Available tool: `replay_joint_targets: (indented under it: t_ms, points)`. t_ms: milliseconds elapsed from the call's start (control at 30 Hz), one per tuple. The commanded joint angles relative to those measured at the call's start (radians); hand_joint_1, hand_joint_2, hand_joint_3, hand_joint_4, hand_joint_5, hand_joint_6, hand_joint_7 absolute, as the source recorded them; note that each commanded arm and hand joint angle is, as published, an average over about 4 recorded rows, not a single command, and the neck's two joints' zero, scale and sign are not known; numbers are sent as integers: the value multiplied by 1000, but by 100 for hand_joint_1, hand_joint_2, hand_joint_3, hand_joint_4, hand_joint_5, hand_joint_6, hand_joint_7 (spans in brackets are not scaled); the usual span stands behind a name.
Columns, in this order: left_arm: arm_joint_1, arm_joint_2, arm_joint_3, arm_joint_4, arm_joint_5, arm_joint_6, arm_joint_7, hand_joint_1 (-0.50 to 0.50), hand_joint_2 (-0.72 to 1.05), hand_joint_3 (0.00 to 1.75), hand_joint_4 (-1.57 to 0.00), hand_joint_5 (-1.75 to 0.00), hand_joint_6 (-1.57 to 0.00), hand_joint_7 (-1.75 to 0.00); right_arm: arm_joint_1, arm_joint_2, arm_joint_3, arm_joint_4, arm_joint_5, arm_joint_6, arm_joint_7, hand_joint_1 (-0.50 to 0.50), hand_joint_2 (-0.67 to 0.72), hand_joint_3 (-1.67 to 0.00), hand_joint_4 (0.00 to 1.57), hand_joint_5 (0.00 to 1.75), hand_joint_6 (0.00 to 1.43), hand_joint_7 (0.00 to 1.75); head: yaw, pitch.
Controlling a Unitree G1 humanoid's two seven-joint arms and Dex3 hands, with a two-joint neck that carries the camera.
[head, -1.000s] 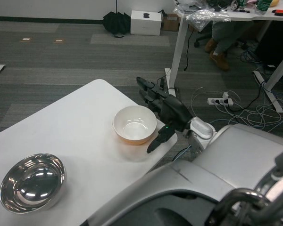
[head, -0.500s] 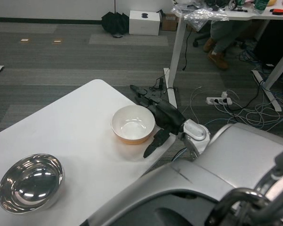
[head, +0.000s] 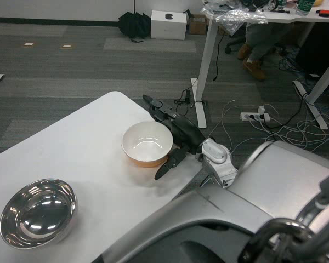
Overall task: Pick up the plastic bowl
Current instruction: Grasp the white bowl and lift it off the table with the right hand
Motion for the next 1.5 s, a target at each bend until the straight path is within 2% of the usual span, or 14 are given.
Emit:
replay_joint_targets:
  t_ms: [33, 200, 267, 300, 333, 400, 467, 533, 600, 733, 833, 967, 1233, 1500]
  points:
    - [12, -1, 7, -8, -9, -8, -3, -50, 105, 9, 0, 0, 0, 0, -9, -17, 13, 28, 2, -31, -12, -46, -29, -16, 0, 0, 0, 0, 5, -1]
    - [17, -3, 8, -9, -9, -8, -3, -50, 105, 9, 0, 0, 0, 0, -19, -29, 33, 67, -3, -61, -27, -46, -46, -65, 0, 0, 0, 7, 14, 0]
    - [21, -4, 8, -11, -9, -8, -3, -50, 105, 9, 0, 0, 0, 0, -21, -34, 40, 87, -3, -84, -42, -46, -51, -83, 0, 24, 0, 14, 27, 3]
    - [25, -5, 8, -15, -9, -8, -3, -50, 105, 9, 0, 0, 0, 0, -23, -37, 43, 102, -2, -104, -56, -46, -53, -91, 0, 48, 0, 26, 28, 5]
    - [27, -5, 8, -18, -9, -8, -3, -50, 105, 9, 0, 0, 0, 0, -24, -39, 45, 112, 0, -119, -65, -46, -54, -101, 0, 80, 0, 45, 33, 8]
    - [33, -7, 9, -28, -9, -8, -3, -50, 105, 9, 0, 0, 0, 0, -26, -44, 49, 130, 2, -144, -84, -46, -57, -113, 4, 133, 0, 98, 38, 13]
    - [40, -7, 11, -40, -10, -8, -3, -50, 105, 9, 0, 0, 0, 0, -26, -49, 50, 138, 2, -158, -94, -46, -60, -121, 16, 158, 0, 134, 45, 16]
    - [51, -8, 15, -54, -13, -8, -3, -50, 105, 9, 0, 0, 0, 0, -26, -54, 53, 143, 3, -169, -101, -44, -60, -129, 35, 162, 4, 152, 48, 17]
    - [60, -8, 19, -66, -13, -8, -3, -50, 105, 9, 0, 0, 0, 0, -26, -59, 60, 145, 7, -174, -102, -44, -60, -137, 56, 165, 17, 164, 57, 24]
    - [75, -8, 23, -82, -13, -8, -3, -50, 105, 9, 0, 0, 0, 0, -27, -67, 77, 148, 20, -188, -102, -42, -60, -145, 87, 155, 50, 168, 75, 37]
    - [87, -8, 29, -95, -13, -8, -3, -50, 105, 9, 0, 0, 0, 0, -29, -73, 93, 148, 35, -198, -102, -43, -60, -151, 101, 155, 67, 168, 91, 50]
    - [99, -8, 37, -108, -13, -8, -3, -50, 105, 9, 0, 0, 0, 0, -32, -75, 108, 139, 45, -214, -107, -42, -60, -151, 119, 148, 81, 162, 123, 77]
    - [103, -7, 38, -109, -19, -8, -3, -50, 105, 9, 0, 0, 0, 0, -57, -78, 148, 99, 96, -228, -112, -43, -60, -151, 124, 145, 83, 161, 192, 141]
    - [113, -8, 38, -109, -29, -9, -4, -50, 103, 9, 0, 0, 0, 0, -84, -86, 171, 93, 113, -228, -114, -42, -60, -151, 127, 145, 83, 161, 205, 150]
